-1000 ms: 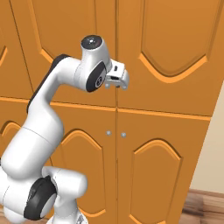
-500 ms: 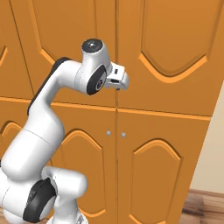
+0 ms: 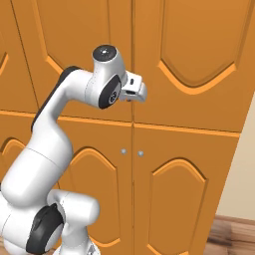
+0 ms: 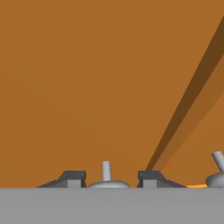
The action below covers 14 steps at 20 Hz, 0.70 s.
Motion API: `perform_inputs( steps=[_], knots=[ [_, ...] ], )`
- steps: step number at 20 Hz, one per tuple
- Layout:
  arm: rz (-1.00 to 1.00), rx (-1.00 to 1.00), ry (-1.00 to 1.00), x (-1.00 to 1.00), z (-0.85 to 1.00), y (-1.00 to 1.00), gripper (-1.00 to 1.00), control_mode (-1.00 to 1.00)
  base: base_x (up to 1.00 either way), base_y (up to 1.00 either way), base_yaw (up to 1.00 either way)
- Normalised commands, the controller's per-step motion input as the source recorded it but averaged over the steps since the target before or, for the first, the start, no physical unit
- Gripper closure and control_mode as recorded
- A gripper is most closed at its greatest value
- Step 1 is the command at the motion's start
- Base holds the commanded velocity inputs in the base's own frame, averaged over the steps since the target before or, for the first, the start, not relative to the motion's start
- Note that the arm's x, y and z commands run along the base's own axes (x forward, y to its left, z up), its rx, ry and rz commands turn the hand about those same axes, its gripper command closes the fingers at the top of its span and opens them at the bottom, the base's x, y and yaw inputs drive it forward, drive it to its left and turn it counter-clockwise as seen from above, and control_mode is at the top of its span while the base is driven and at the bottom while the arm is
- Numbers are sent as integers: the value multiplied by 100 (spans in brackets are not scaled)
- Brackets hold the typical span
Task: Open the cabinet and setup a tea strainer by placing it in the bowl upright.
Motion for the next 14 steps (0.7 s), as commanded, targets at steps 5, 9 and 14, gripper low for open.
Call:
perform_inputs(
  steps=[5,9,14],
  knots=[
    [0,0,0,0,1,0,100,-100,0,0,0],
    [-2,-6,0,-18,11,0,100,-100,0,0,0],
    [-13,-5,-1,-77,15,0,100,-100,0,0,0]
  ],
)
